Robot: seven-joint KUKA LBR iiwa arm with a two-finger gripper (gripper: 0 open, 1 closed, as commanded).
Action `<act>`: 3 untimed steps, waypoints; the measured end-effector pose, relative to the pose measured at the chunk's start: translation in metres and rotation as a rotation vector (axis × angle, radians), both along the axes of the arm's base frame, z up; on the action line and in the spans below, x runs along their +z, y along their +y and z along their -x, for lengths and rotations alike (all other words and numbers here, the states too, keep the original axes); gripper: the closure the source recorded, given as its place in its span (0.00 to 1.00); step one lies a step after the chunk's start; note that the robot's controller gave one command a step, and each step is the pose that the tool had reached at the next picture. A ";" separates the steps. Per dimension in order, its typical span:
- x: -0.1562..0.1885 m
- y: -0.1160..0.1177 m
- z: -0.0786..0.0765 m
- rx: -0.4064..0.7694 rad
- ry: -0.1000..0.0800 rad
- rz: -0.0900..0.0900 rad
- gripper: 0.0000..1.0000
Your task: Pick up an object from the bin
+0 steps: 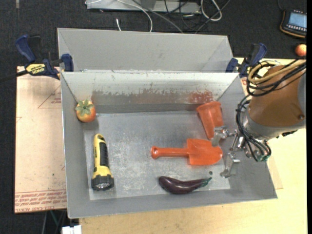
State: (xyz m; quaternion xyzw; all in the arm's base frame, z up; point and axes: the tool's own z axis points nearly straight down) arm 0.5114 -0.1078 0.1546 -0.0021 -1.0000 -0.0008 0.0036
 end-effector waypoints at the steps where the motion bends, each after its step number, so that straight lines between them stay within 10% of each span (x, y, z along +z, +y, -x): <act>1: 0.004 0.001 -0.002 0.004 -0.008 0.001 0.00; 2: -0.085 0.028 -0.060 0.028 -0.007 -0.001 0.00; 3: -0.018 0.024 -0.047 -0.065 -0.017 0.002 0.00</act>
Offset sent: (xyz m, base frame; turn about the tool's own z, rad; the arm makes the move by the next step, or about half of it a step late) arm 0.0593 0.0267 -0.0846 -0.0273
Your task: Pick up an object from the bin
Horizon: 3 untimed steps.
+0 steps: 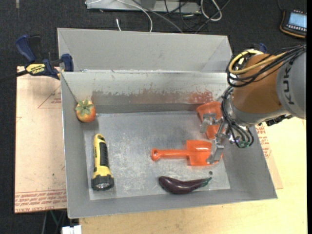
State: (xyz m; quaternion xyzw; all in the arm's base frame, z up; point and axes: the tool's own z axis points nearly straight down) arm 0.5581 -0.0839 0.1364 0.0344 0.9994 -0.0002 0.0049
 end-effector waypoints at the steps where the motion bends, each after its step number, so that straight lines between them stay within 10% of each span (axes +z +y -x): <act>1: -0.037 0.037 -0.005 0.011 0.014 -0.004 0.00; 2: -0.067 0.056 -0.012 -0.097 0.000 -0.001 0.00; 3: -0.066 0.068 -0.008 0.019 0.009 -0.004 1.00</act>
Offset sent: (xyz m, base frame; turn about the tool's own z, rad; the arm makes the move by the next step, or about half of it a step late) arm 0.0112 0.0542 -0.0664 0.0993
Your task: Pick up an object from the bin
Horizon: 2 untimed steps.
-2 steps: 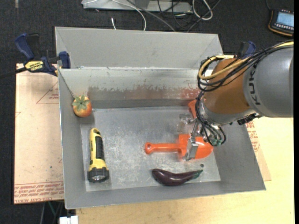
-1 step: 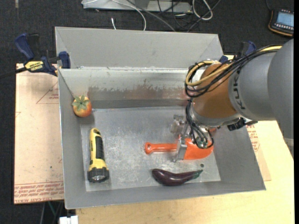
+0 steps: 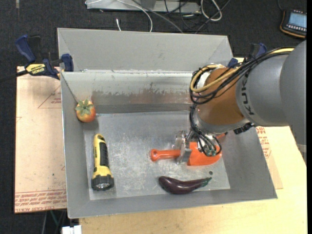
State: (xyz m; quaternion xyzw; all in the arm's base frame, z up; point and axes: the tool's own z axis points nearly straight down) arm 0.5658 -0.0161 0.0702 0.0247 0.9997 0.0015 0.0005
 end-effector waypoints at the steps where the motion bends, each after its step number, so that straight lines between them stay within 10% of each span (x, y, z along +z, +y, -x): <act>1: 0.000 0.000 0.000 0.000 0.000 0.000 1.00; 2: 0.011 0.000 0.001 0.000 0.002 0.000 1.00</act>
Offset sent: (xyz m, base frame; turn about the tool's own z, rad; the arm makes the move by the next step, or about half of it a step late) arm 0.0001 0.0000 0.0256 -0.0002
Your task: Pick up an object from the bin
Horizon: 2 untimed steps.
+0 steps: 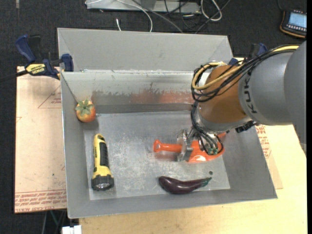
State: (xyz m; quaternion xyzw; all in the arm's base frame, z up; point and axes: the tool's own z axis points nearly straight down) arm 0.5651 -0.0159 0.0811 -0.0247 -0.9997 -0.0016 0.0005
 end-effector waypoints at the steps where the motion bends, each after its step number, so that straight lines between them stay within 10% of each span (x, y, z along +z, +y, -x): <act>1: 0.033 0.000 0.002 0.000 0.007 -0.001 1.00; 2: 0.079 0.000 0.001 0.001 0.003 -0.001 1.00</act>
Offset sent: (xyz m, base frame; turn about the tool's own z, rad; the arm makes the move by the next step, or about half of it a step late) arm -0.0015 0.0001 0.0945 -0.0005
